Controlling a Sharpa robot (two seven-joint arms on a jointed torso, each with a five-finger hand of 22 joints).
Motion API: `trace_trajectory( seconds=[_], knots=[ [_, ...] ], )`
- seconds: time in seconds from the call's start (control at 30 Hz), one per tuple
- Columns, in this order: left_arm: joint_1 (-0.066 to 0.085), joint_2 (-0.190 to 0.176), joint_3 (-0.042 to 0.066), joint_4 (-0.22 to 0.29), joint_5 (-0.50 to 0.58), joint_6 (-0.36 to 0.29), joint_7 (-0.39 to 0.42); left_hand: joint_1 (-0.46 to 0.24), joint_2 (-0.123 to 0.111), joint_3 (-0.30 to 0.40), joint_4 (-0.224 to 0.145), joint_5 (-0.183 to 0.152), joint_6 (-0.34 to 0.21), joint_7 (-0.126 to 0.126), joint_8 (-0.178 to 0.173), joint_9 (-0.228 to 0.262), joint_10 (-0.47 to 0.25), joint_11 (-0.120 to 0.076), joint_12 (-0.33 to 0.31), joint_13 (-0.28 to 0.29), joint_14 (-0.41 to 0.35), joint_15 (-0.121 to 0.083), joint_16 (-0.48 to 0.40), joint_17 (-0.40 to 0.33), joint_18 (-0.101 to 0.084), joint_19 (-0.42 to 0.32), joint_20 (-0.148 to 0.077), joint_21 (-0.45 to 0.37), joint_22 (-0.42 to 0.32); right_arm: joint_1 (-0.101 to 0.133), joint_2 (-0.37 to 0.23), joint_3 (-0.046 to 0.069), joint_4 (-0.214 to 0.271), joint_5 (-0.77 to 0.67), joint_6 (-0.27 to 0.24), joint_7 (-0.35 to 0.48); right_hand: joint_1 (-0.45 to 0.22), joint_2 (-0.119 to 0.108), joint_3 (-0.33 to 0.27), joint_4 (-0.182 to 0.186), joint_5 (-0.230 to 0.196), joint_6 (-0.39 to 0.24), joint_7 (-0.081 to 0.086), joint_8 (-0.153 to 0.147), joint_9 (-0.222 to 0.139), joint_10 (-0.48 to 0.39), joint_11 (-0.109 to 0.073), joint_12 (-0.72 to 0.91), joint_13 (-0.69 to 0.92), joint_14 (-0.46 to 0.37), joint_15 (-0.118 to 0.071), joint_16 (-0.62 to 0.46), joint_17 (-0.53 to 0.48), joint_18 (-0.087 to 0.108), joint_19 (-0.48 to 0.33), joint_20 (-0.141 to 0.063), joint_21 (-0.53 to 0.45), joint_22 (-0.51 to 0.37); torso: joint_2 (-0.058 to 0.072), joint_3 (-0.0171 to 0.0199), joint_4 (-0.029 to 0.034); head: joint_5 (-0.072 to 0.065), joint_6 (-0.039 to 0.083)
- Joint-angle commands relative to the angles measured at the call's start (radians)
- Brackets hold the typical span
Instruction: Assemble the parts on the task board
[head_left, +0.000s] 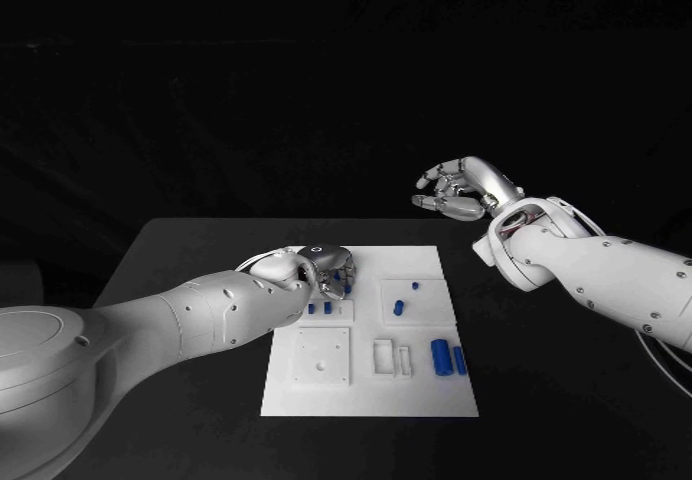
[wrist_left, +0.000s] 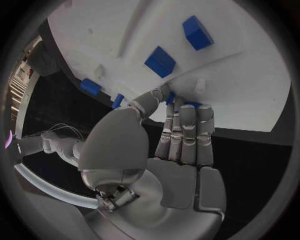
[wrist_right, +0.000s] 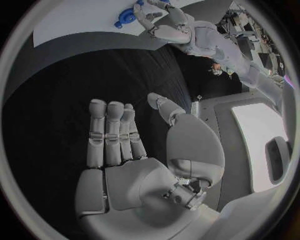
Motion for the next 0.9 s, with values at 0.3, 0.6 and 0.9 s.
trace_trajectory(
  seconds=[0.3,0.6,0.9],
  knots=[
    [-0.006,0.01,0.0,-0.013,0.021,0.026,0.016,-0.02,0.014,-0.008,0.011,-0.013,-0.016,0.006,-0.02,-0.011,0.019,-0.001,-0.015,0.003,0.011,0.001,0.012,0.002,0.073,0.011,-0.004,0.012,0.02,0.0,0.002,0.0,0.002,-0.001,-0.001,0.009,0.01,0.002,-0.001,-0.004,0.005,-0.003,0.005,-0.002,0.002,-0.005,-0.001,-0.004,-0.003,0.002,0.002,-0.005,0.0,0.068,0.0,0.006,-0.005,-0.001,0.0,0.0001,0.0002,-0.001,-0.003],
    [-0.006,0.019,0.0,-0.025,0.028,0.039,0.016,-0.031,0.034,-0.01,0.025,-0.028,0.003,0.012,-0.013,-0.012,0.044,-0.008,-0.011,0.009,0.021,-0.006,0.02,0.004,0.075,0.018,-0.007,0.02,0.02,0.0,0.004,0.0,0.004,-0.001,-0.001,0.009,0.01,0.002,-0.001,-0.004,0.005,-0.002,0.005,-0.002,0.002,-0.005,-0.001,-0.004,-0.003,0.002,0.002,-0.005,0.0,0.068,0.001,0.006,-0.006,-0.001,-0.001,0.0003,0.0002,-0.003,-0.004],
    [-0.01,0.022,0.0,-0.036,0.028,0.054,0.009,-0.031,0.07,-0.003,0.031,-0.043,0.04,-0.001,-0.001,-0.015,0.084,-0.02,-0.013,0.015,0.04,-0.017,0.024,0.0,0.077,0.026,-0.017,0.03,0.019,0.0,0.002,0.0,0.006,-0.001,0.0,0.008,0.01,0.003,-0.001,-0.004,0.005,0.0,0.005,-0.001,0.003,-0.005,-0.002,-0.003,-0.005,0.003,0.002,-0.006,0.001,0.068,0.001,0.006,-0.006,-0.001,-0.001,0.0001,0.0011,-0.005,-0.006]
  ],
)
